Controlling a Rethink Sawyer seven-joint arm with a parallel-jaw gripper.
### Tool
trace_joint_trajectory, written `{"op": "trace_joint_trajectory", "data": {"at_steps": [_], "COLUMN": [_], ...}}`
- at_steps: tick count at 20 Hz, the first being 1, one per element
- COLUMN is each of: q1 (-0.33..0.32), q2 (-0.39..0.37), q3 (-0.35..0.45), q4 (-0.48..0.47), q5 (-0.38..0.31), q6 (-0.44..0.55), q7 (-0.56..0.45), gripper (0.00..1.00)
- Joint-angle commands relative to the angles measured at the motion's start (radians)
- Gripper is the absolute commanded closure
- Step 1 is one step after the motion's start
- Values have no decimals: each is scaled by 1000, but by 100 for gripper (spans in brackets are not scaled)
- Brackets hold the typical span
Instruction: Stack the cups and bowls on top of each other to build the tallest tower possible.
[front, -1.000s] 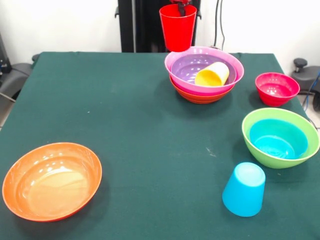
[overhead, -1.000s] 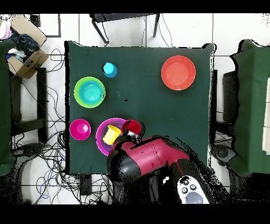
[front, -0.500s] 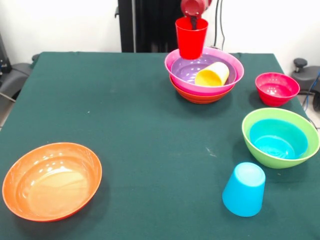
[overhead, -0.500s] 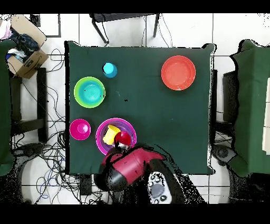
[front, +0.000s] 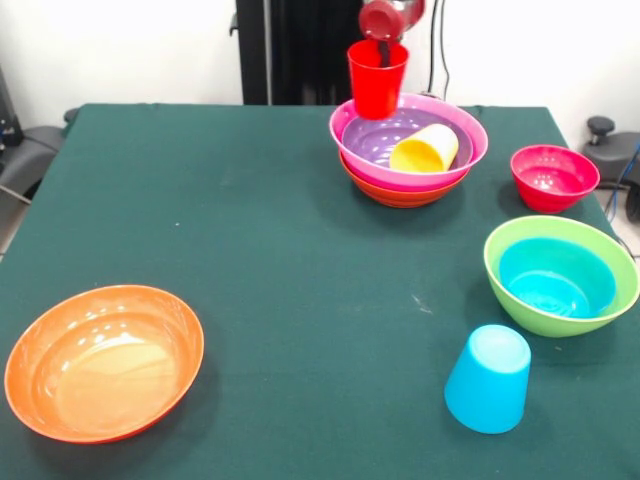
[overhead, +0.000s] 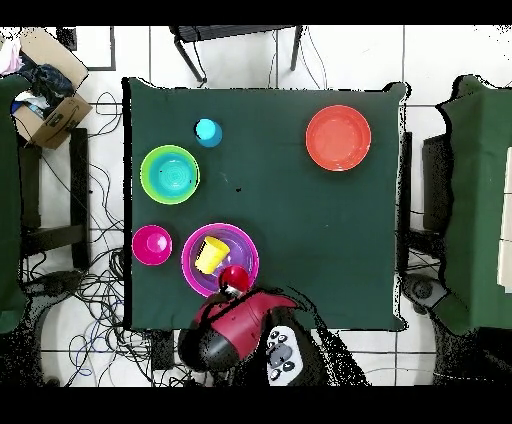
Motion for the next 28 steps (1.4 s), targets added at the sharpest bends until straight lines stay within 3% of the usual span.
{"op": "trace_joint_trajectory", "data": {"at_steps": [1,8,16,28], "q1": [0,84,107,119], "q2": [86,153,164,127], "q3": [-50,-118,-118,-74], "q4": [-71,-125,-134,-131], "q5": [-89,-71,-36,12], "q6": [-43,-126,-177,-133], "q7": [112,161,151,154], "gripper": [100,100,100,100]}}
